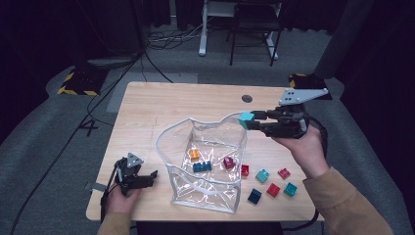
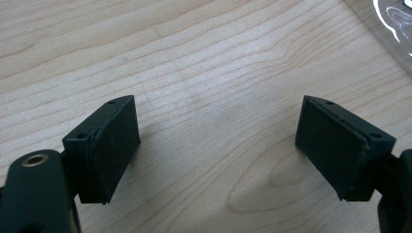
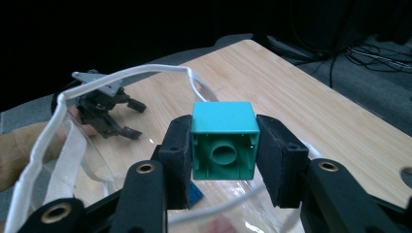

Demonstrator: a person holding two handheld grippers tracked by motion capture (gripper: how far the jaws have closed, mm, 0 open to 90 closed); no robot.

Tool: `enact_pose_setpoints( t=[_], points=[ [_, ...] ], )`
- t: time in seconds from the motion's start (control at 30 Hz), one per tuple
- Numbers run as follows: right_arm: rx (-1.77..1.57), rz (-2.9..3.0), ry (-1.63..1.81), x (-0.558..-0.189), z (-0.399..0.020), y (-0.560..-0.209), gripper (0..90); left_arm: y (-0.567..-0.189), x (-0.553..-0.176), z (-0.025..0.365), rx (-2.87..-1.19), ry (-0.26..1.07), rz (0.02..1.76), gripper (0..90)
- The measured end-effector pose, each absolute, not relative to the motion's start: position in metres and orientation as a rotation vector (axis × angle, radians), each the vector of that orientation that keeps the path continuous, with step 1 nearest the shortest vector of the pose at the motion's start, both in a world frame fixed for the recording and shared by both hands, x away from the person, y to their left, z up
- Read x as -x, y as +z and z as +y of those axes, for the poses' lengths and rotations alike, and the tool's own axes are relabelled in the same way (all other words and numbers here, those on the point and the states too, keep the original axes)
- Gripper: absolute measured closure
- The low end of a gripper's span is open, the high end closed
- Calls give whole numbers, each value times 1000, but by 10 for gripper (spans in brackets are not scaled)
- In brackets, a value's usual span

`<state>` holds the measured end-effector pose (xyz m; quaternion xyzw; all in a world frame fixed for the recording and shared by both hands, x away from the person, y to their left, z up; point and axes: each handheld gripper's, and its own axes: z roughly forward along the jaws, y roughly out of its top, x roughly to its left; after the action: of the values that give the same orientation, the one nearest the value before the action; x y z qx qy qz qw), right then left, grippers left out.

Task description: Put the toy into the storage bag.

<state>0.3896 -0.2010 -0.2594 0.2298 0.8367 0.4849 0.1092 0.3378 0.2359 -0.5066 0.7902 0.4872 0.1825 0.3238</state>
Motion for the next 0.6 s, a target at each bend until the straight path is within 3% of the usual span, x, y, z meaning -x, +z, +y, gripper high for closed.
enact_pose_setpoints(
  t=[0.6],
  points=[
    [-546, 2572, 1362, -398, -128, -252, 592, -507, -338, 236, -2069, 477, 1280, 165]
  ],
)
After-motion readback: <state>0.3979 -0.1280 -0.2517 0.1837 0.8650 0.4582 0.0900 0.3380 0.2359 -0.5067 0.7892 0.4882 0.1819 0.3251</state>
